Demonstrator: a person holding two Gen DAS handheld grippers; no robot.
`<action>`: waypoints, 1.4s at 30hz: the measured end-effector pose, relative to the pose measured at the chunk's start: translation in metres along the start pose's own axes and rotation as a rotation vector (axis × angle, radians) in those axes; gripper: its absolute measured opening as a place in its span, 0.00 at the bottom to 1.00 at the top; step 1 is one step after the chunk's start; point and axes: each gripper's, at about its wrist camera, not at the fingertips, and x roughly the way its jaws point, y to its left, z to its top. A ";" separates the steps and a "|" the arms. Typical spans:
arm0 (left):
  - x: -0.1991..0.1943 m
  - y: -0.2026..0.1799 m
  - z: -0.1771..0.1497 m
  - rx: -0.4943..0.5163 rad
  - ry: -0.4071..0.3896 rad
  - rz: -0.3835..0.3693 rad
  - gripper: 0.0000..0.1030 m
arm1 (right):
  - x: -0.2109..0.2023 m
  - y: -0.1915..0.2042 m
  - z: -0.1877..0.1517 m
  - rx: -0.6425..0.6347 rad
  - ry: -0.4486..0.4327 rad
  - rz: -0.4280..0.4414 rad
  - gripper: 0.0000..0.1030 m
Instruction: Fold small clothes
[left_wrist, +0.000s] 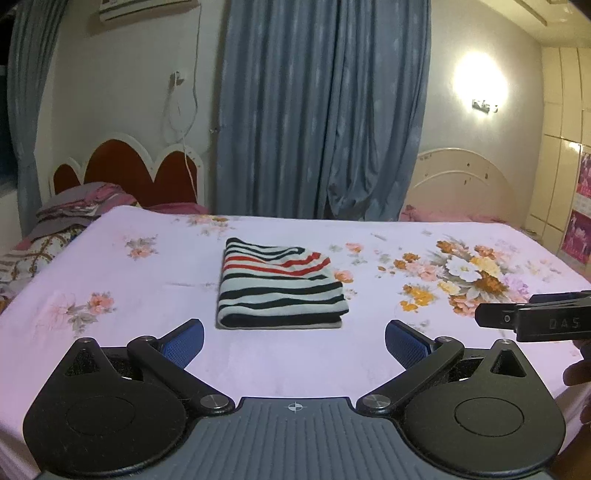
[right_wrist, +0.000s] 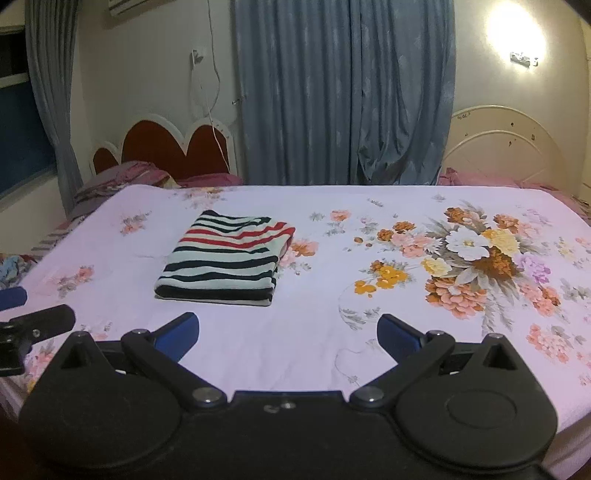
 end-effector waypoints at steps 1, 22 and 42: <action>-0.003 -0.002 0.000 0.005 -0.001 0.000 1.00 | -0.001 0.000 -0.001 0.002 0.003 -0.001 0.99; -0.009 -0.009 0.013 0.025 -0.039 0.000 1.00 | -0.017 0.010 0.003 -0.026 -0.039 0.005 0.99; -0.004 -0.011 0.013 0.019 -0.040 0.015 1.00 | -0.017 0.010 0.006 -0.045 -0.038 0.014 0.99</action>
